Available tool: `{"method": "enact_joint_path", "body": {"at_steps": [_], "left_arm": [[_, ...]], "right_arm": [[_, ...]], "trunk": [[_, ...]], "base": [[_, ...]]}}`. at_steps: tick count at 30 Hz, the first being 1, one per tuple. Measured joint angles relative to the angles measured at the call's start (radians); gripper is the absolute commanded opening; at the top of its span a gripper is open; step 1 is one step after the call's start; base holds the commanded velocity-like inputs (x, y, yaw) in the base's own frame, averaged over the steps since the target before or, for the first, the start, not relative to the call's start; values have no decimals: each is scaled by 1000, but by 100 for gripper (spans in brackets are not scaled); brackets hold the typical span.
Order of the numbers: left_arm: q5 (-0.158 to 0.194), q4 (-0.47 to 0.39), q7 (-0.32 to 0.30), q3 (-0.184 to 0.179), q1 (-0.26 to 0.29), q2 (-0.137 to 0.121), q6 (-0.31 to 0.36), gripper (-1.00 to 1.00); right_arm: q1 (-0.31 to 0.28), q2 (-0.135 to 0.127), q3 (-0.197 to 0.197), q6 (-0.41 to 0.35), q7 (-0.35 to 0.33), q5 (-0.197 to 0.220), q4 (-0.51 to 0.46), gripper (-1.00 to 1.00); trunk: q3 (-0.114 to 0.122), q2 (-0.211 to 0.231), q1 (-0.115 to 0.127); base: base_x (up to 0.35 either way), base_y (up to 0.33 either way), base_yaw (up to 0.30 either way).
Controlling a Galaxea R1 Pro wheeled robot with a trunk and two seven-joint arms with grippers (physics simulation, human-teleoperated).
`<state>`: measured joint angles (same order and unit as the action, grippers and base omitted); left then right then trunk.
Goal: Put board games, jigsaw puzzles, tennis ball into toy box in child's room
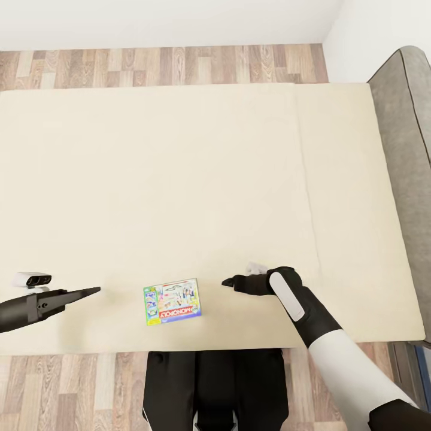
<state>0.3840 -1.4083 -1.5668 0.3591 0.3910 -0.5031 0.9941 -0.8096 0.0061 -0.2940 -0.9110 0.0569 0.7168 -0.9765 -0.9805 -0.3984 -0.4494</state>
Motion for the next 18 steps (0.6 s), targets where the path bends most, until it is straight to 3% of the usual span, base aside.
{"method": "enact_joint_path", "body": {"at_steps": [18], "left_arm": [[0, 0, 0, 0, 0, 0, 0, 100]], "right_arm": [[0, 0, 0, 0, 0, 0, 0, 100]], "trunk": [[0, 0, 0]], "base": [[0, 32, 0]]}}
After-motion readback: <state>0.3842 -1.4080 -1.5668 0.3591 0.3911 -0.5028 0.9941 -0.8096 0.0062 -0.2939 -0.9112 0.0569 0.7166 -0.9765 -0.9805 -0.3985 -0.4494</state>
